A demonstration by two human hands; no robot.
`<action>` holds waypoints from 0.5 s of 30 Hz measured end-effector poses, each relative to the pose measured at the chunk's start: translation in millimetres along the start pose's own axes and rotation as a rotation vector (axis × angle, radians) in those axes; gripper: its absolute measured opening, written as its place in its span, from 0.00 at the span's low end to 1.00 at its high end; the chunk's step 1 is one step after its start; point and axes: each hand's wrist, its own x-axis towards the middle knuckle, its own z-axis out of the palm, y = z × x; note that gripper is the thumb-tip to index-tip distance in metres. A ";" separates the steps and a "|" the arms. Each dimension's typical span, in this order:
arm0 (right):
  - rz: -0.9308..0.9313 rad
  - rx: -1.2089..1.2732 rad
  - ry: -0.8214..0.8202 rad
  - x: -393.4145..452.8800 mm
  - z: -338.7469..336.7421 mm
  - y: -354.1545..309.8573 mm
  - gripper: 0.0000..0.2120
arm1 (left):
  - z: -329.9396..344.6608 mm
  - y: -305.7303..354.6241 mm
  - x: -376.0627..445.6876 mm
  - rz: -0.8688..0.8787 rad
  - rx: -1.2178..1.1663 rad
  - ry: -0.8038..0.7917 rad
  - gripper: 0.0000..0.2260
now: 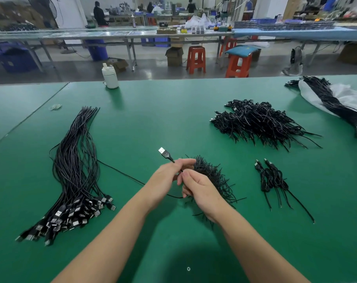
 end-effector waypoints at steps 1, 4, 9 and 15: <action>-0.001 0.002 -0.005 -0.4 1.1 0.1 0.16 | 0.5 -0.2 0.3 0.009 -0.010 0.010 0.20; 0.016 0.019 -0.029 -1.1 6.2 2.0 0.17 | 1.6 -0.6 3.0 0.014 -0.115 0.038 0.20; 0.124 0.209 -0.118 -1.5 15.7 12.8 0.18 | 0.5 7.7 11.4 0.085 -0.387 0.172 0.22; 0.352 0.481 -0.076 -7.0 8.1 38.5 0.18 | -54.3 39.9 4.8 -0.003 -0.971 -0.155 0.20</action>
